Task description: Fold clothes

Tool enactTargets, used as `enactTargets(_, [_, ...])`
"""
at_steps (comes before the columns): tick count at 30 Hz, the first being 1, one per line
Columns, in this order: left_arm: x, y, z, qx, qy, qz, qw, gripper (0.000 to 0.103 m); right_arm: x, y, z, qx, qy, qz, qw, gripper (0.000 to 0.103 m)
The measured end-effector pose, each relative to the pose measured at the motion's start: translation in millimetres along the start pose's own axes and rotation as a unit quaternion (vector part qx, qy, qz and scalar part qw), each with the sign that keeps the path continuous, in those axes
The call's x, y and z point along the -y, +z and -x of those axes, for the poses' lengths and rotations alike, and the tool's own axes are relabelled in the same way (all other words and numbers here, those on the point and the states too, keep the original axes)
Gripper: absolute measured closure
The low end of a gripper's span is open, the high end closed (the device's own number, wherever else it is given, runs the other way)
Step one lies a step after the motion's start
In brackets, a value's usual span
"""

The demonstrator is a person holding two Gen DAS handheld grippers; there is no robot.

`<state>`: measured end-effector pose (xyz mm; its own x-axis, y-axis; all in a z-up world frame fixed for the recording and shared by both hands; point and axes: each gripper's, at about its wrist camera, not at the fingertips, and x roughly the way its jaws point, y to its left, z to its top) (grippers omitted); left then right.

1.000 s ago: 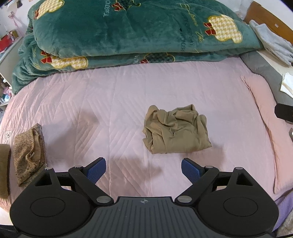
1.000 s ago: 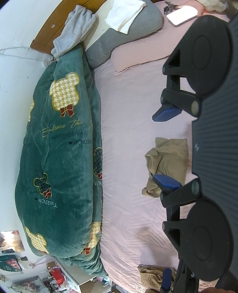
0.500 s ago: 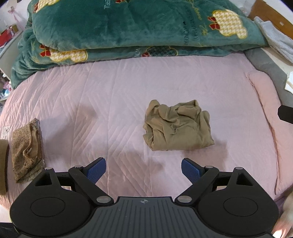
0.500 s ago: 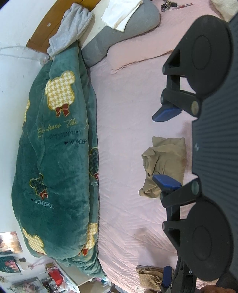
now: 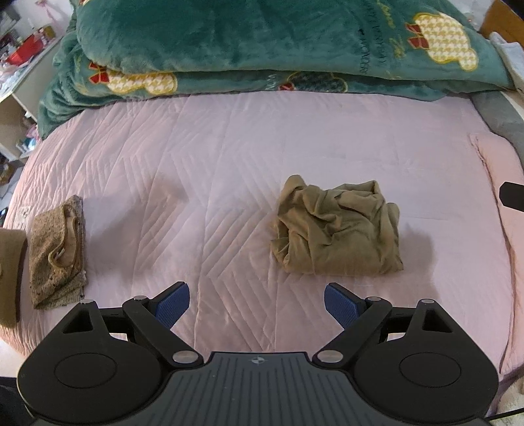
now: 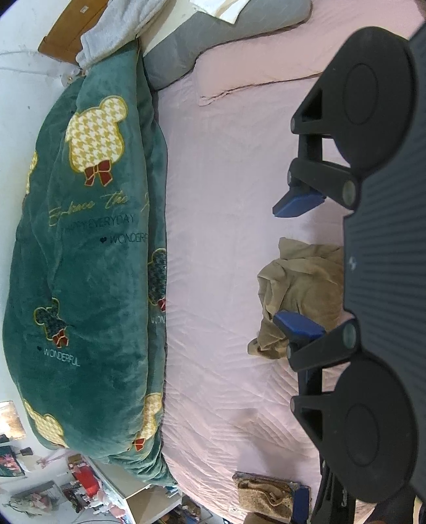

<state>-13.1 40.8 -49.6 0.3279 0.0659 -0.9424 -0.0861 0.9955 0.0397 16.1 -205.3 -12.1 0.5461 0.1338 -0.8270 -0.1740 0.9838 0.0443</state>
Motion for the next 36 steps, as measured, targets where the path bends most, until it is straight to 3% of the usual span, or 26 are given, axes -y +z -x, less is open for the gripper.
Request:
enactTargets(12, [-12.6, 29.4, -64.9, 0.004, -0.013, 0.043, 0.9990, 0.013, 3.6, -2.2, -84.0, -0.019, 0.019, 0.026, 0.999, 0.040])
enactTargets(24, [10.4, 76.4, -153.4, 0.020, -0.031, 0.034, 0.9987, 0.016, 7.1, -2.2, -184.3, -0.034, 0.043, 0.052, 0.997, 0.042])
enactTargets(31, [16.2, 84.7, -190.7, 0.017, -0.035, 0.030, 0.9988, 0.017, 10.1, -9.6, -223.8, -0.069, 0.067, 0.051, 0.994, 0.067])
enactTargets(36, [19.1, 90.9, -208.9, 0.017, -0.041, 0.021, 0.9988, 0.021, 10.2, -10.2, -240.2, -0.084, 0.076, 0.042, 0.993, 0.069])
